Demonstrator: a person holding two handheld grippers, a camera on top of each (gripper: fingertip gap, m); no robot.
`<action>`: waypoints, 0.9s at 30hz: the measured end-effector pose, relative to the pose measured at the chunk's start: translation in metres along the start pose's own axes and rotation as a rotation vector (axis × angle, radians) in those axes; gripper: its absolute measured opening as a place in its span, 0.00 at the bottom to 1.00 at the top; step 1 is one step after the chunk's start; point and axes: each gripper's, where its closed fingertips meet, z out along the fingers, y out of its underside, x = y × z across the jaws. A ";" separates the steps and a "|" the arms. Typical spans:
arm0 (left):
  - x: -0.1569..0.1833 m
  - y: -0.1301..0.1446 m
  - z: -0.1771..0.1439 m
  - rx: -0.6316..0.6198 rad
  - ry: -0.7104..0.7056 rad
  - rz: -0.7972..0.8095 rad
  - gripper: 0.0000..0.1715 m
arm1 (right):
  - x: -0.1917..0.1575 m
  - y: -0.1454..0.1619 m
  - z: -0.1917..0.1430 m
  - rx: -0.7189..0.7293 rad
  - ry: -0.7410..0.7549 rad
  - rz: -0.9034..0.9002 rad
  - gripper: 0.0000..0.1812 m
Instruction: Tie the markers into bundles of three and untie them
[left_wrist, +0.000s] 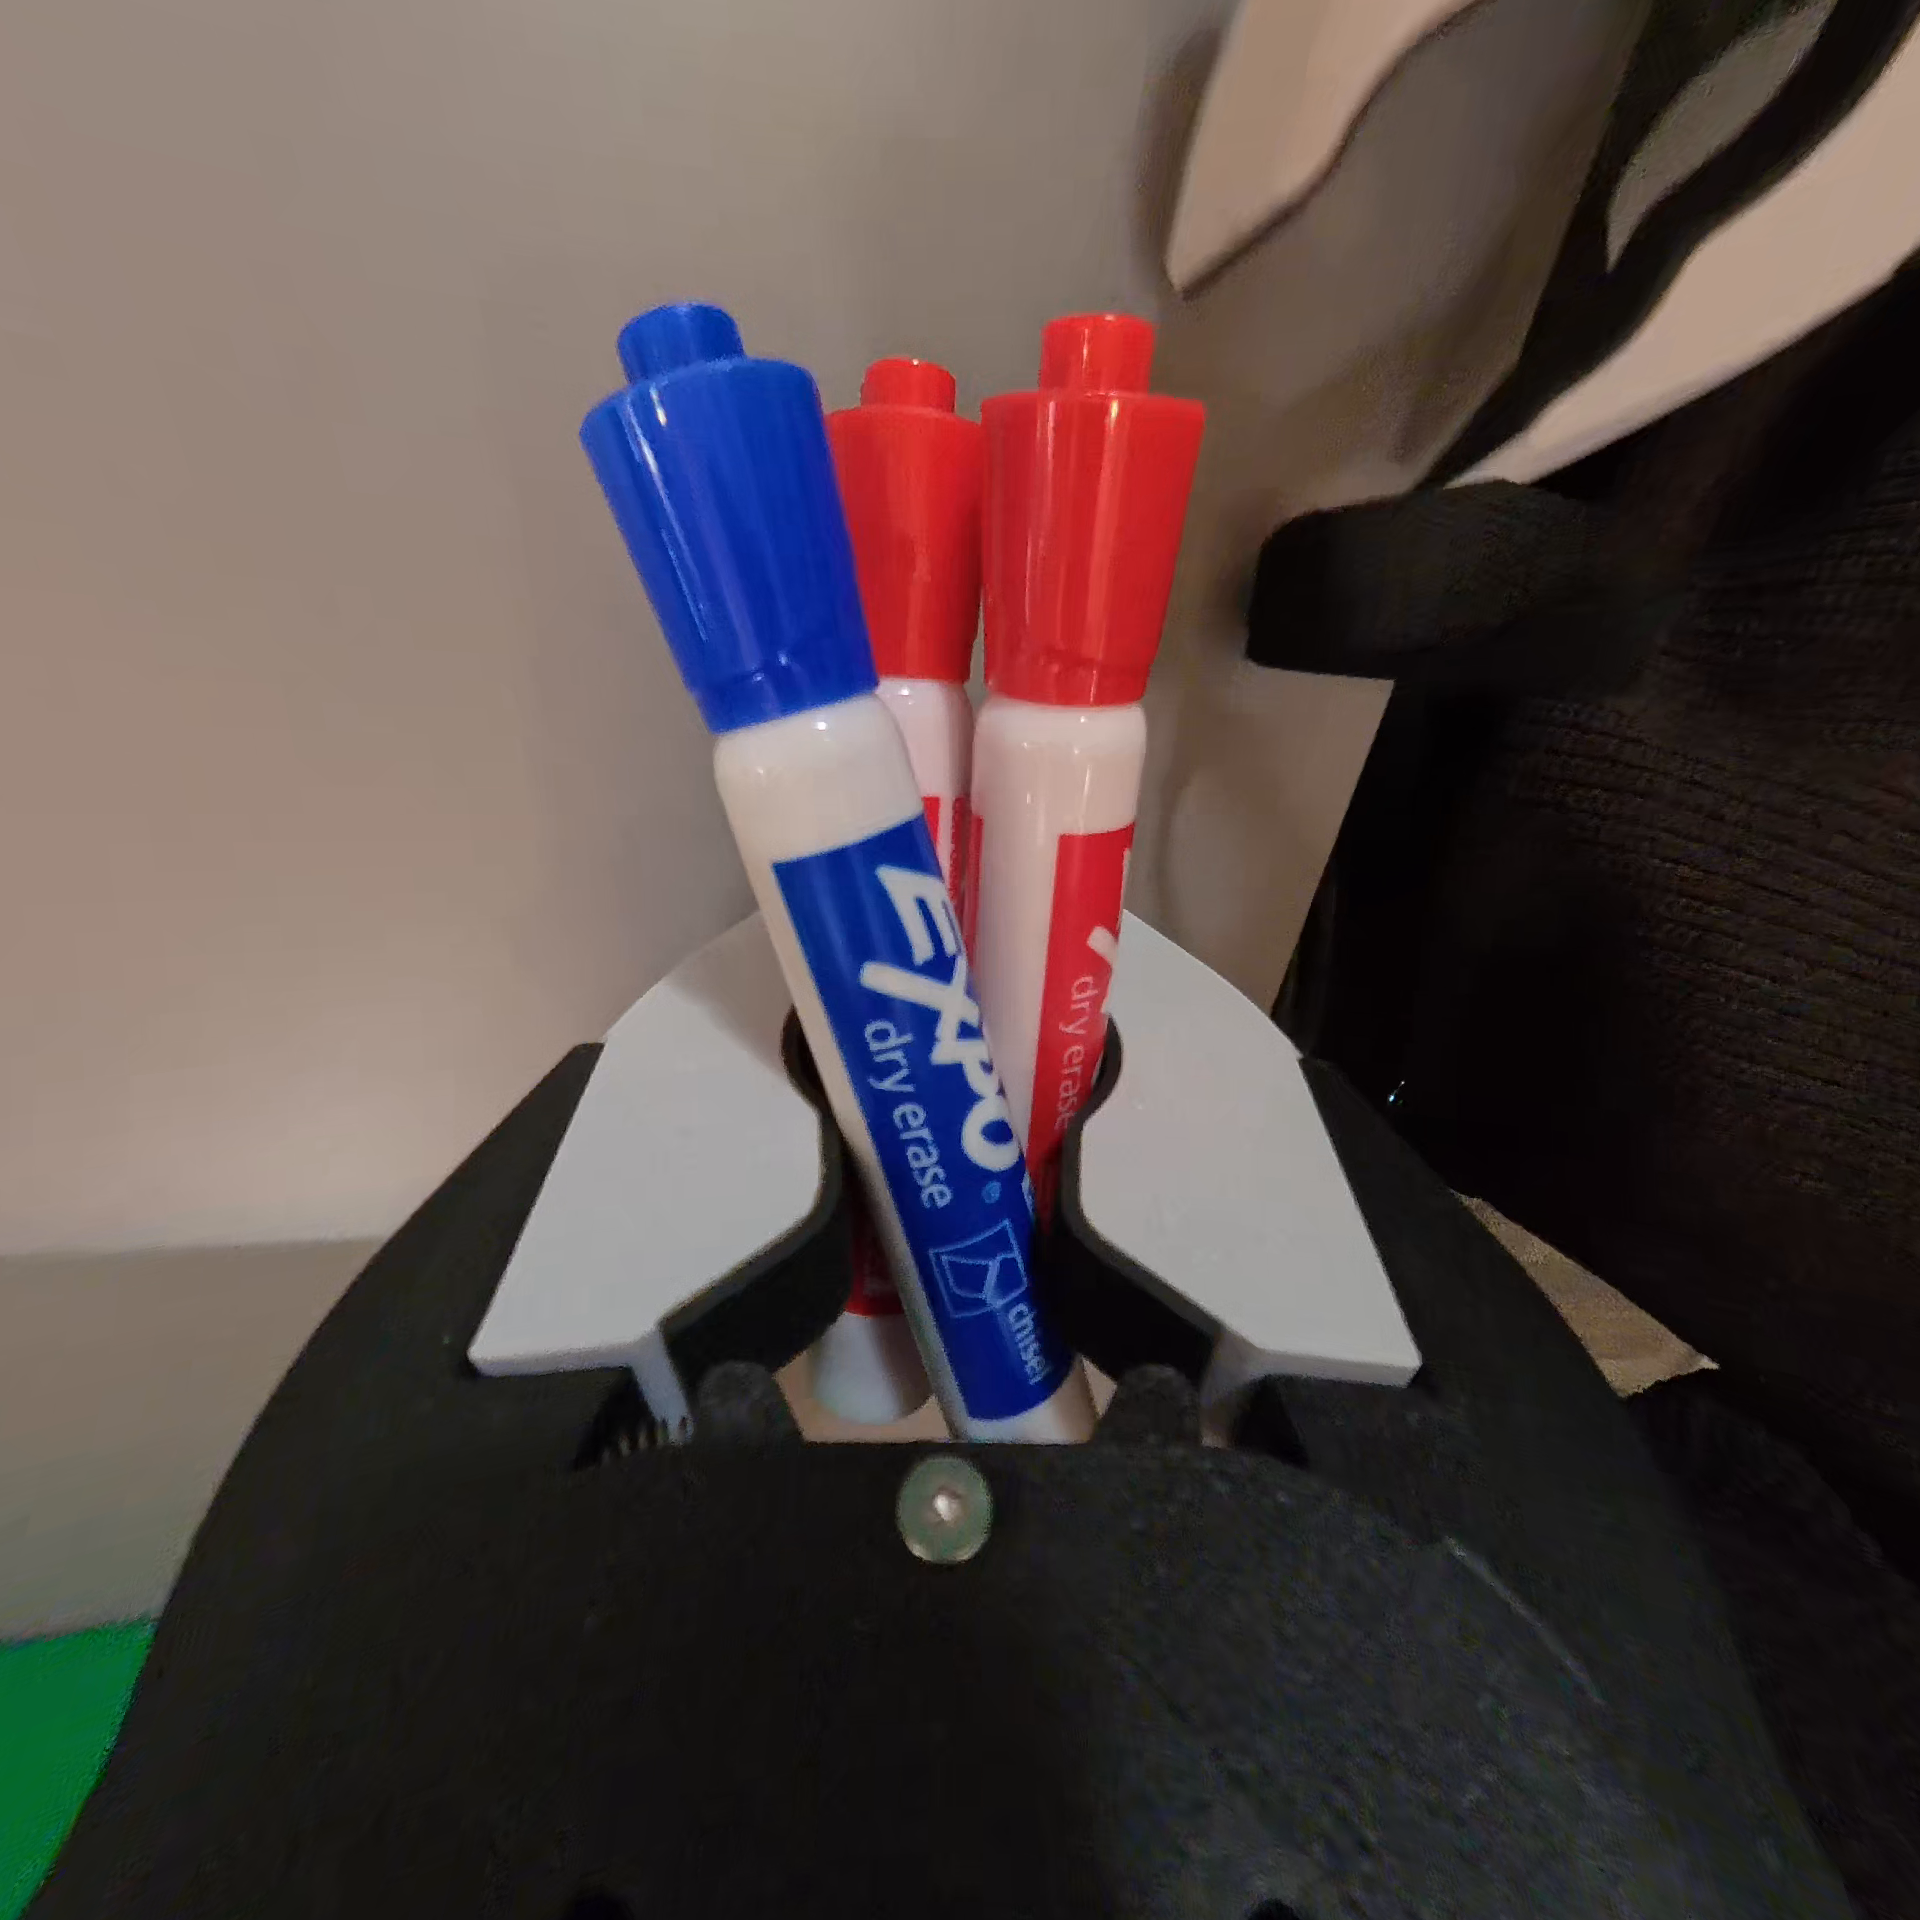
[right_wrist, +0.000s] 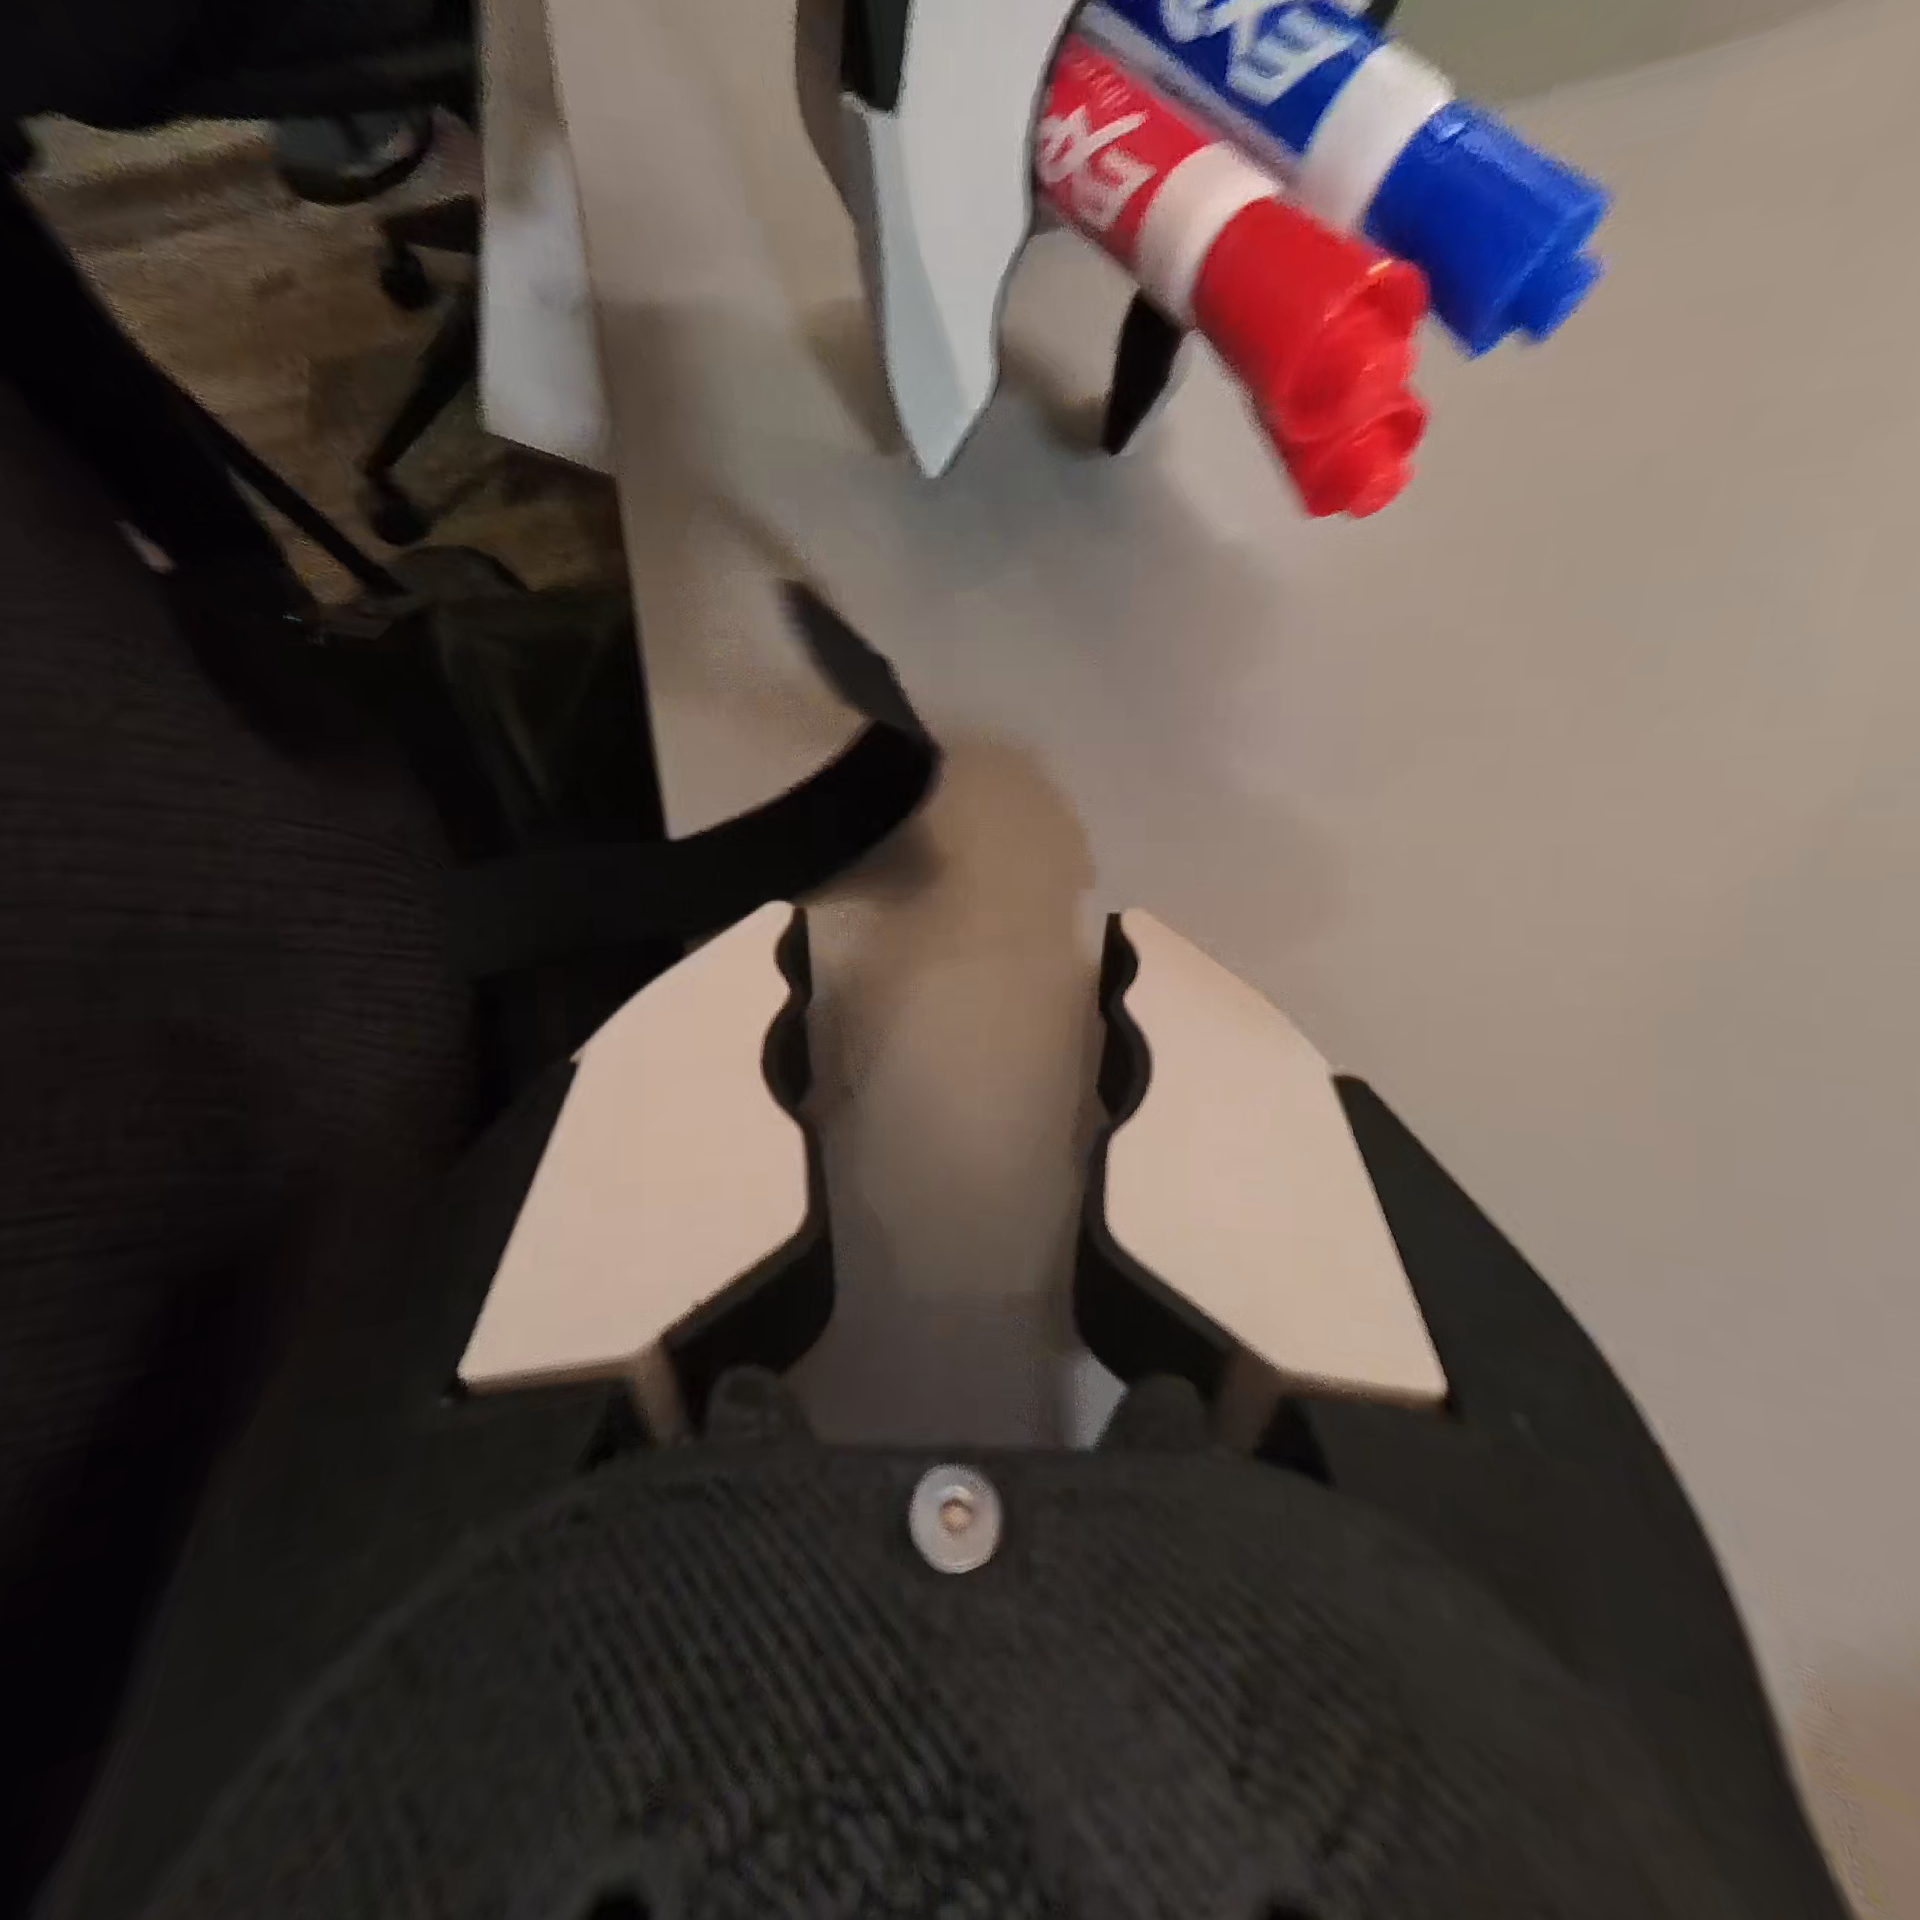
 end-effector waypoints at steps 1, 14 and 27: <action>-0.002 0.002 -0.001 0.007 -0.005 -0.008 0.25 | -0.006 -0.001 0.005 0.008 -0.043 0.023 0.29; 0.000 0.010 0.006 0.036 -0.062 -0.019 0.25 | 0.014 -0.022 0.015 0.035 -0.061 0.182 0.02; 0.013 0.016 0.012 0.062 -0.190 -0.069 0.26 | 0.097 0.038 -0.102 -0.502 0.514 0.146 0.02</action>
